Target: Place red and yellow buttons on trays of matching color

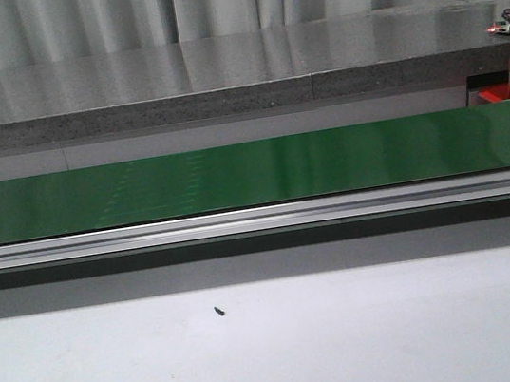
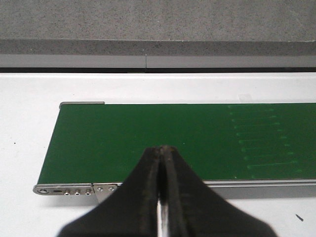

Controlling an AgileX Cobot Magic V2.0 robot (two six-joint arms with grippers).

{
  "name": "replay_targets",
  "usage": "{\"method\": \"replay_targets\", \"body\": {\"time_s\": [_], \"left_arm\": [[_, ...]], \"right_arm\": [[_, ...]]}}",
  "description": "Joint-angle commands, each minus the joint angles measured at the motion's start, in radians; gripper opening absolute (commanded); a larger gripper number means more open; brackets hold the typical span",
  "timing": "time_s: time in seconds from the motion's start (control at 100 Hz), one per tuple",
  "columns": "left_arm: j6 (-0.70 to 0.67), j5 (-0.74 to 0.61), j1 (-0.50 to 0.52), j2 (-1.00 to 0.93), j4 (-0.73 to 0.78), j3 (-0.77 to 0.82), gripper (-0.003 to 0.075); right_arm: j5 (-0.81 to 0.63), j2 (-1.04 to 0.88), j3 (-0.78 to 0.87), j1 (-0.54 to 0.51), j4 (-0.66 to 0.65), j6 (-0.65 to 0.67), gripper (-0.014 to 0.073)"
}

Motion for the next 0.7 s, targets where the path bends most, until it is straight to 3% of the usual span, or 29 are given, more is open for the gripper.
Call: {"method": "replay_targets", "body": {"time_s": [0.0,0.42,0.69], "left_arm": [[0.000,-0.064,0.002,0.002,-0.013,-0.027,-0.0020],[0.000,-0.064,0.002,0.002,-0.013,-0.027,-0.0020],[0.000,-0.064,0.002,0.002,-0.013,-0.027,-0.0020]], "right_arm": [[-0.090,-0.047,0.006,0.003,0.000,-0.008,-0.0067],[-0.100,-0.168,0.119,0.003,-0.003,-0.008,-0.0067],[-0.181,-0.249,0.232,0.003,0.004,-0.003,-0.0067]]}}
